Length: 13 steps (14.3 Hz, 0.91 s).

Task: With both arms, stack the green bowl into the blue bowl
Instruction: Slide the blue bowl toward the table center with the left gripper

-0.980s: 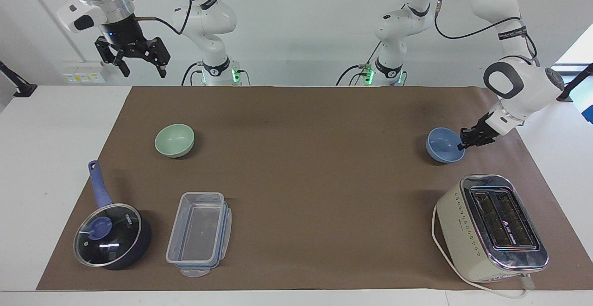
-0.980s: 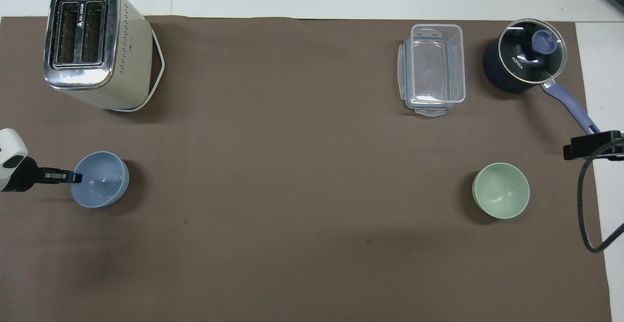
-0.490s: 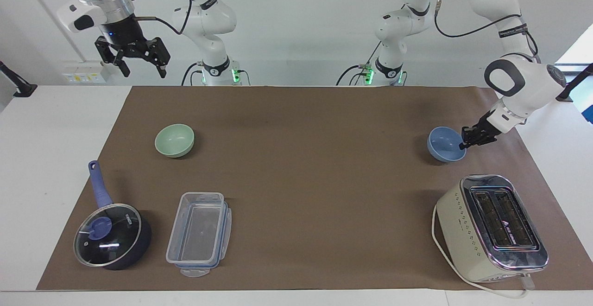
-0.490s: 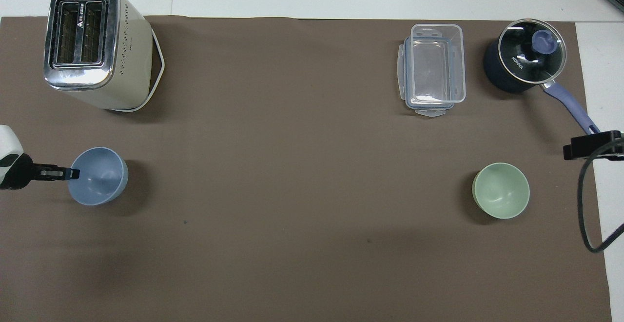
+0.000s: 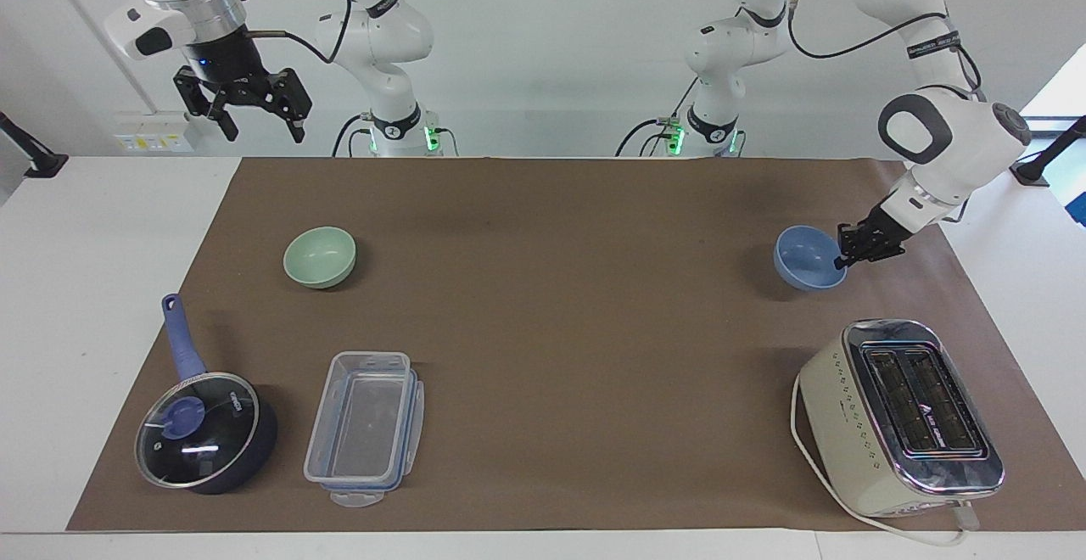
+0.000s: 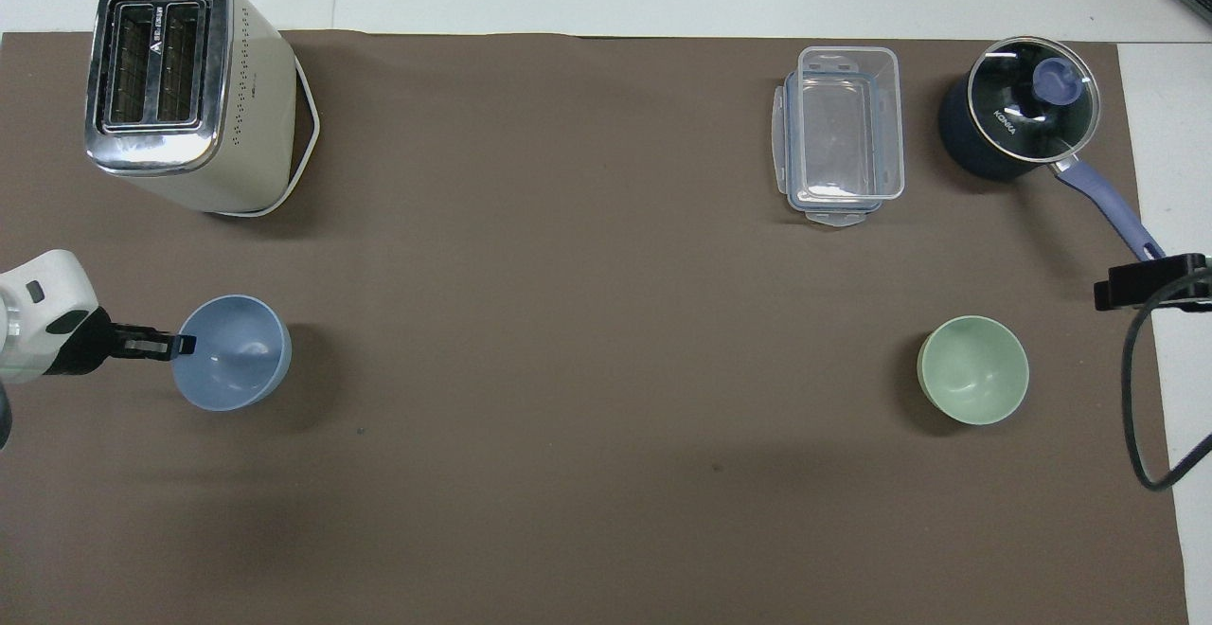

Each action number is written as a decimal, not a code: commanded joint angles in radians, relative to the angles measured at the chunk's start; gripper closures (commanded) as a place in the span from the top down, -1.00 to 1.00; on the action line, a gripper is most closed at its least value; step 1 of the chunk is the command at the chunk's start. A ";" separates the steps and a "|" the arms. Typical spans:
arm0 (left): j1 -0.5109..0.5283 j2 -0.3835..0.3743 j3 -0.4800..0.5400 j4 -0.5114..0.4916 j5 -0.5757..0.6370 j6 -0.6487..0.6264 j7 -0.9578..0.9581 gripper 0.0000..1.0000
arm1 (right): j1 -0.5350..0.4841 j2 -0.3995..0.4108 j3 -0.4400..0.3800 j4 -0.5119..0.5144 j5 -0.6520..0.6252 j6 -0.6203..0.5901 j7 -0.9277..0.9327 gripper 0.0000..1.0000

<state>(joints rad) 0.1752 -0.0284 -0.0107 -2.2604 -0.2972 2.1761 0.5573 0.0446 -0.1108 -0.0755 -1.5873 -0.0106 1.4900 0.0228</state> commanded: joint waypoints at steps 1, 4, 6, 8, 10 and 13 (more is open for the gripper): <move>-0.097 -0.030 0.012 -0.039 -0.016 0.051 -0.098 -1.00 | -0.011 -0.013 0.005 -0.008 0.007 0.000 -0.024 1.00; -0.201 -0.022 0.009 -0.038 -0.016 0.076 -0.218 -1.00 | -0.011 -0.012 0.005 -0.008 0.007 0.000 -0.024 1.00; -0.294 -0.018 0.009 -0.038 -0.016 0.108 -0.345 -1.00 | -0.011 -0.012 0.005 -0.008 0.007 0.000 -0.024 1.00; -0.391 -0.013 0.009 -0.030 -0.014 0.135 -0.485 -1.00 | -0.011 -0.012 0.005 -0.008 0.007 0.000 -0.024 1.00; -0.480 -0.011 0.009 -0.027 -0.014 0.169 -0.589 -1.00 | -0.011 -0.013 0.005 -0.008 0.007 0.000 -0.024 1.00; -0.614 -0.005 0.009 -0.024 -0.013 0.207 -0.752 -1.00 | -0.011 -0.013 0.005 -0.008 0.007 0.000 -0.024 1.00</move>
<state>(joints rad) -0.3634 -0.0283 -0.0206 -2.2714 -0.2996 2.3419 -0.1184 0.0446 -0.1108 -0.0755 -1.5873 -0.0106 1.4900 0.0228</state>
